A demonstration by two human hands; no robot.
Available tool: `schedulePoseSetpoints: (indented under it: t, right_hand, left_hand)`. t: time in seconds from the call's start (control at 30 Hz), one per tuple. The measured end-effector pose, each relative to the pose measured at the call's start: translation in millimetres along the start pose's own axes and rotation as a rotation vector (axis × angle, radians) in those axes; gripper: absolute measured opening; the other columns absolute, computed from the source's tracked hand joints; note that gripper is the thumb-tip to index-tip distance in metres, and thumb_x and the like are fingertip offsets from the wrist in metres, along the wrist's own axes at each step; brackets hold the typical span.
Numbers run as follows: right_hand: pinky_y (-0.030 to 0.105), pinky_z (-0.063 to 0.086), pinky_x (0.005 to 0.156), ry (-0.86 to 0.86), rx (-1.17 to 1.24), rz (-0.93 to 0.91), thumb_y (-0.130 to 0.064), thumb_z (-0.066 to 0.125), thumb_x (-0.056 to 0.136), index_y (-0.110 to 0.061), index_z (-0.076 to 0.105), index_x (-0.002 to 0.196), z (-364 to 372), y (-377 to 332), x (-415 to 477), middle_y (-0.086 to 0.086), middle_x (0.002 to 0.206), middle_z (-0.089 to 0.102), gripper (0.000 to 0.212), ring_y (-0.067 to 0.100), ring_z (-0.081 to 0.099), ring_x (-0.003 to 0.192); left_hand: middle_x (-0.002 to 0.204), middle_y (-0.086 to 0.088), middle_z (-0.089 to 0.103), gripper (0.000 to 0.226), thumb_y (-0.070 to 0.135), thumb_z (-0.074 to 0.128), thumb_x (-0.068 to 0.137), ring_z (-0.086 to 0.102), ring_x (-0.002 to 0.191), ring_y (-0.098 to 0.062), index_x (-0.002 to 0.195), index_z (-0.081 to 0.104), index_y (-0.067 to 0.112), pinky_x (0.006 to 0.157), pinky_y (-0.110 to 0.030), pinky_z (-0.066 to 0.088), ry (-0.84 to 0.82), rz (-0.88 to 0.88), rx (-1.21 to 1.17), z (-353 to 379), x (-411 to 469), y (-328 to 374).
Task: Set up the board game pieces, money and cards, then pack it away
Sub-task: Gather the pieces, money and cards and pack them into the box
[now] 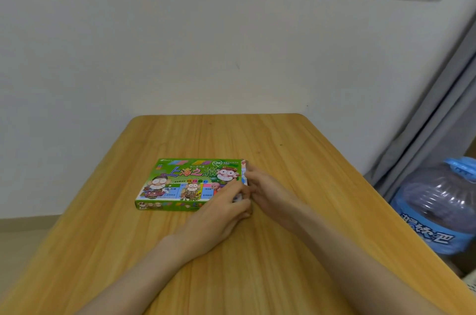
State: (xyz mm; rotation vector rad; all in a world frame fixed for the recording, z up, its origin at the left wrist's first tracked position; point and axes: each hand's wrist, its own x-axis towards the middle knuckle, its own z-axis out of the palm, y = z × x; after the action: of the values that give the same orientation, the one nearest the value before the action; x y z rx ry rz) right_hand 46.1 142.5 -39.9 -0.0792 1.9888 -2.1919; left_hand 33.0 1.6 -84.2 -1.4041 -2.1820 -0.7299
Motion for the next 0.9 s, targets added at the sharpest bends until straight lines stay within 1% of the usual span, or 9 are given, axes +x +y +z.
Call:
schedulePoseSetpoints:
  t: [0.23,0.3,0.37,0.4,0.53,0.67,0.73,0.8,0.9]
  right_hand:
    - [0.032,0.039,0.104,0.045,-0.474,-0.025,-0.029,0.032,0.099,-0.024,0.055,0.114,1,3,-16,-0.001,0.119,0.055,0.028,0.011,0.052,0.109]
    - [0.015,0.039,0.093,0.067,-0.57,-0.069,-0.025,0.028,0.102,-0.021,0.054,0.115,1,0,-18,-0.001,0.115,0.055,0.029,0.011,0.051,0.104]
    - [0.0,0.035,0.071,0.146,-0.646,-0.127,-0.019,0.03,0.102,-0.017,0.05,0.124,-1,0,-20,-0.003,0.11,0.056,0.03,0.009,0.051,0.099]
    - [0.003,0.035,0.068,0.177,-0.715,-0.171,-0.017,0.033,0.101,-0.015,0.05,0.125,-5,2,-22,-0.001,0.109,0.058,0.029,0.011,0.053,0.097]
    - [0.022,0.035,0.077,0.265,-1.085,-0.292,-0.004,0.044,0.092,-0.005,0.057,0.115,-18,15,-20,0.012,0.109,0.061,0.027,0.026,0.056,0.102]
    - [0.025,0.033,0.076,0.305,-1.183,-0.069,-0.024,0.052,0.091,-0.007,0.052,0.112,-19,15,-16,0.009,0.112,0.045,0.027,0.024,0.048,0.102]
    - [0.029,0.033,0.073,0.302,-1.231,-0.022,-0.027,0.053,0.087,-0.014,0.054,0.087,-16,14,-11,0.011,0.104,0.051,0.013,0.026,0.048,0.102]
    - [0.03,0.031,0.066,0.307,-1.238,-0.065,-0.02,0.049,0.085,-0.021,0.04,0.064,-14,13,-6,0.01,0.089,0.053,0.024,0.028,0.051,0.094]
    - [0.034,0.032,0.063,0.395,-1.177,-0.171,-0.015,0.045,0.088,-0.016,0.041,0.067,-20,7,-3,0.011,0.086,0.054,0.022,0.03,0.054,0.088]
  left_hand:
    - [0.105,-0.01,0.049,0.024,0.018,0.043,0.095,0.05,0.09,-0.02,0.081,0.054,0.003,0.073,-0.031,0.045,-0.047,-0.021,-0.033,-1,-1,1]
    - [0.105,-0.01,0.049,0.026,0.02,0.042,0.096,0.05,0.089,-0.019,0.08,0.054,0.002,0.072,-0.03,0.044,-0.054,-0.026,-0.026,0,-1,1]
    - [0.106,-0.007,0.047,0.025,0.022,0.043,0.096,0.049,0.09,-0.017,0.081,0.054,0.005,0.073,-0.027,0.043,-0.052,-0.033,-0.023,1,-3,1]
    - [0.107,-0.006,0.047,0.023,0.024,0.043,0.096,0.05,0.091,-0.017,0.083,0.054,0.007,0.074,-0.028,0.044,-0.056,-0.036,-0.019,1,-4,0]
    - [0.115,-0.002,0.049,0.023,0.03,0.046,0.095,0.054,0.099,-0.017,0.089,0.058,0.011,0.079,-0.031,0.046,-0.061,-0.064,0.006,0,-6,0]
    - [0.114,0.001,0.053,0.019,0.032,0.049,0.095,0.056,0.103,-0.014,0.104,0.058,0.018,0.086,-0.025,0.044,-0.009,-0.077,0.007,-6,-4,3]
    - [0.113,0.0,0.056,0.022,0.031,0.048,0.096,0.056,0.105,-0.014,0.107,0.06,0.015,0.088,-0.025,0.044,0.038,-0.101,0.02,-8,-3,4]
    - [0.112,-0.001,0.059,0.027,0.028,0.045,0.096,0.056,0.107,-0.013,0.107,0.063,0.011,0.089,-0.024,0.043,0.103,-0.144,0.017,-12,-2,5]
    - [0.112,0.0,0.06,0.03,0.027,0.045,0.095,0.055,0.109,-0.009,0.107,0.065,0.009,0.091,-0.021,0.042,0.214,-0.217,-0.022,-23,1,4]
